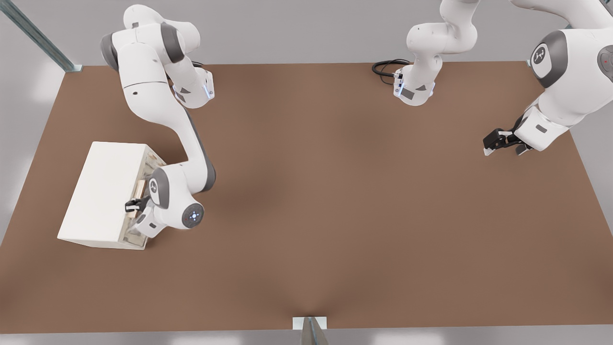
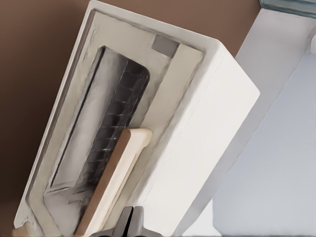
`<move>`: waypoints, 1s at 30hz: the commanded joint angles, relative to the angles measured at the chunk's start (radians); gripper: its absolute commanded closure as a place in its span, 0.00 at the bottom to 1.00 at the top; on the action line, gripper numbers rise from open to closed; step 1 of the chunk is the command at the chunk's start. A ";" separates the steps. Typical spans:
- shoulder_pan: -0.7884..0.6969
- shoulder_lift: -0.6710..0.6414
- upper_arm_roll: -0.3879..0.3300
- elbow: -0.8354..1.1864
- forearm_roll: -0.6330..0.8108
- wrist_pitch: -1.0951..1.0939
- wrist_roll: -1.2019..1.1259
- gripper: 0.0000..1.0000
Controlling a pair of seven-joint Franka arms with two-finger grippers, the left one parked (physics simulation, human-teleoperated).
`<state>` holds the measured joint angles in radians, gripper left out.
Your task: Keep left arm still and open the oven door with right arm
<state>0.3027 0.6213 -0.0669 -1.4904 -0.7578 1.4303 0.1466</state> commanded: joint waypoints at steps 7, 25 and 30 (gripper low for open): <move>0.000 -0.009 -0.001 -0.056 -0.003 0.024 0.269 1.00; 0.000 0.000 -0.019 -0.074 -0.005 0.027 0.269 1.00; 0.000 0.006 -0.019 -0.074 -0.005 0.027 0.269 1.00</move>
<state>0.3022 0.6273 -0.0856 -1.5650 -0.7619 1.4564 0.3637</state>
